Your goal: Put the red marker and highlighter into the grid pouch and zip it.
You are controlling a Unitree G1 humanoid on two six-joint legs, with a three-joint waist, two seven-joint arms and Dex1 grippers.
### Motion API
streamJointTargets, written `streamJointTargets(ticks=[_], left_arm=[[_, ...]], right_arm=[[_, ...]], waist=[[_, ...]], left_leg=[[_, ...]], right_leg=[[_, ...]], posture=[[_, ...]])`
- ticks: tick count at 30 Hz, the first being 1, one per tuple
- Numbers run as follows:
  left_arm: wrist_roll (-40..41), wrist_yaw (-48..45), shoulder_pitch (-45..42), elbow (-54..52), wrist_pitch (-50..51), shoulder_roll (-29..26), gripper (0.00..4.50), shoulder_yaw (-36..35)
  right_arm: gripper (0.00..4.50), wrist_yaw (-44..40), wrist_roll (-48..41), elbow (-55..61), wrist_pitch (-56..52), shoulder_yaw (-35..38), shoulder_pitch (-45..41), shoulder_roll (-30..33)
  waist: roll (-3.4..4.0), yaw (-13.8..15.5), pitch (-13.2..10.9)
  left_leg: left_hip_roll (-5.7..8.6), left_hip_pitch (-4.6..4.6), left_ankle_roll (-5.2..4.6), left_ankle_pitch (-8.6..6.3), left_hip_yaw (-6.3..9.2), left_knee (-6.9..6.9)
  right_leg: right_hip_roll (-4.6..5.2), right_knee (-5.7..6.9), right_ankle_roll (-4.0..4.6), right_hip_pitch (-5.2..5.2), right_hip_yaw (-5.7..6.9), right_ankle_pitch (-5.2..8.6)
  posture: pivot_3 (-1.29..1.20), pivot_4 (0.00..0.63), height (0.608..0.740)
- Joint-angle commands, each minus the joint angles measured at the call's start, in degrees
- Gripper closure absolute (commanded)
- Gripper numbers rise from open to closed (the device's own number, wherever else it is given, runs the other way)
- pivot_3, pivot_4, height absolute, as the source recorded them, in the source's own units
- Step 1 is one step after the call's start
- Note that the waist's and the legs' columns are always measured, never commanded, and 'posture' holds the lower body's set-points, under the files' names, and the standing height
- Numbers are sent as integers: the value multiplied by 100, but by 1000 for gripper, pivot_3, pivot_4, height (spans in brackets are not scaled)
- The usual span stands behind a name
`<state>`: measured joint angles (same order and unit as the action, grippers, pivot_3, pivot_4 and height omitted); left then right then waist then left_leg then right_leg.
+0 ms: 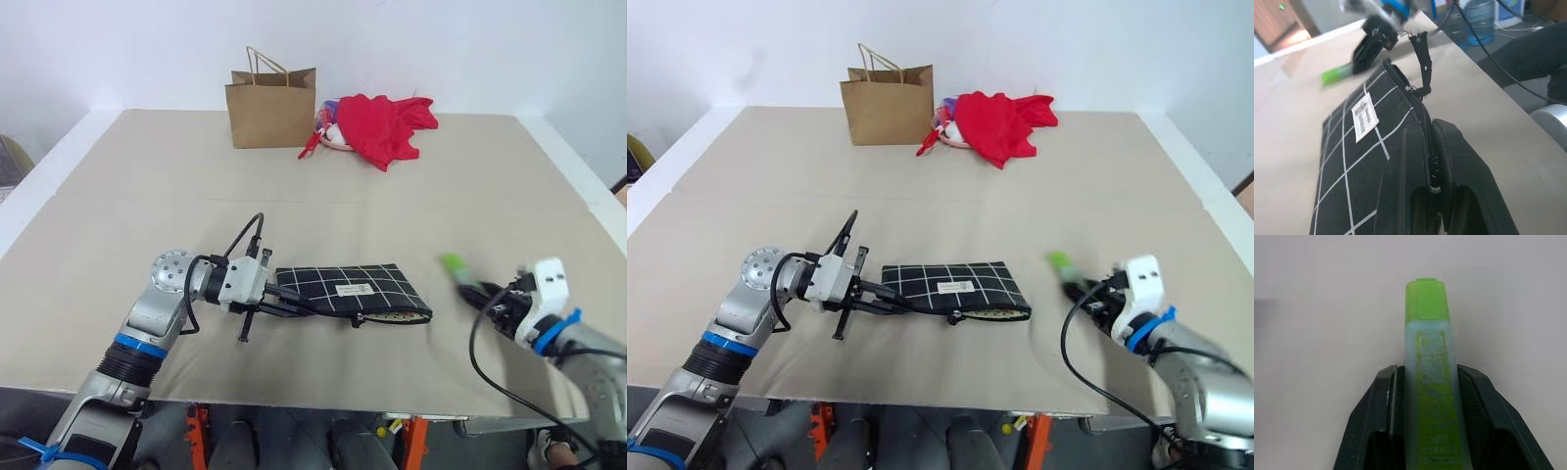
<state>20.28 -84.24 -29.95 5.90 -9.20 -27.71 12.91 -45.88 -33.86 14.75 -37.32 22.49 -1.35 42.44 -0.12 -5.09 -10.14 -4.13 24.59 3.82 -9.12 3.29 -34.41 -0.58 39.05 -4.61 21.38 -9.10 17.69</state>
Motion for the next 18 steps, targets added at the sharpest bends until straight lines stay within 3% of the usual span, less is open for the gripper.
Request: streamJointTargets(ticks=[1, 4, 8, 12, 18], left_arm=[[78, -33, -137, -36, -63, -9, 4500, -85], [83, -35, -160, -11, -67, 8, 4500, -86], [82, -25, -187, 12, -77, 42, 4500, -75], [78, -13, -204, 25, -90, 59, 4500, -79], [69, 4, -197, 6, -88, 60, 4500, -86]], right_arm=[[3341, -1721, -1084, 557, -107, 117, -282, 762], [3341, -2478, -1800, 933, -852, -19, -55, 1457], [3341, -3203, -1740, 1108, -993, -172, 648, 2103], [3341, -3176, -1218, 827, -581, -381, 745, 2129], [3341, -2835, -1159, 550, -661, -585, 380, 1919]], waist=[[-7, 7, -2], [-32, 57, 2], [-39, 143, -1], [-47, 158, -5], [-51, 144, -7]], left_leg=[[0, -2, 0, 0, 8, 1], [-1, 4, -1, 0, 18, 3], [6, 19, -2, -3, 19, -1], [7, 15, -1, -4, 18, -8], [7, 11, 7, 2, 18, -10]], right_leg=[[-2, 0, 3, -3, 8, 1], [-2, -1, 6, -5, 21, 8], [7, -11, -4, -1, 22, 17], [8, -10, -4, -1, 21, 15], [8, -7, -2, -2, 20, 6]], posture=[[0, 150, 740], [0, 150, 740], [0, 150, 740], [0, 150, 740], [0, 150, 740]])
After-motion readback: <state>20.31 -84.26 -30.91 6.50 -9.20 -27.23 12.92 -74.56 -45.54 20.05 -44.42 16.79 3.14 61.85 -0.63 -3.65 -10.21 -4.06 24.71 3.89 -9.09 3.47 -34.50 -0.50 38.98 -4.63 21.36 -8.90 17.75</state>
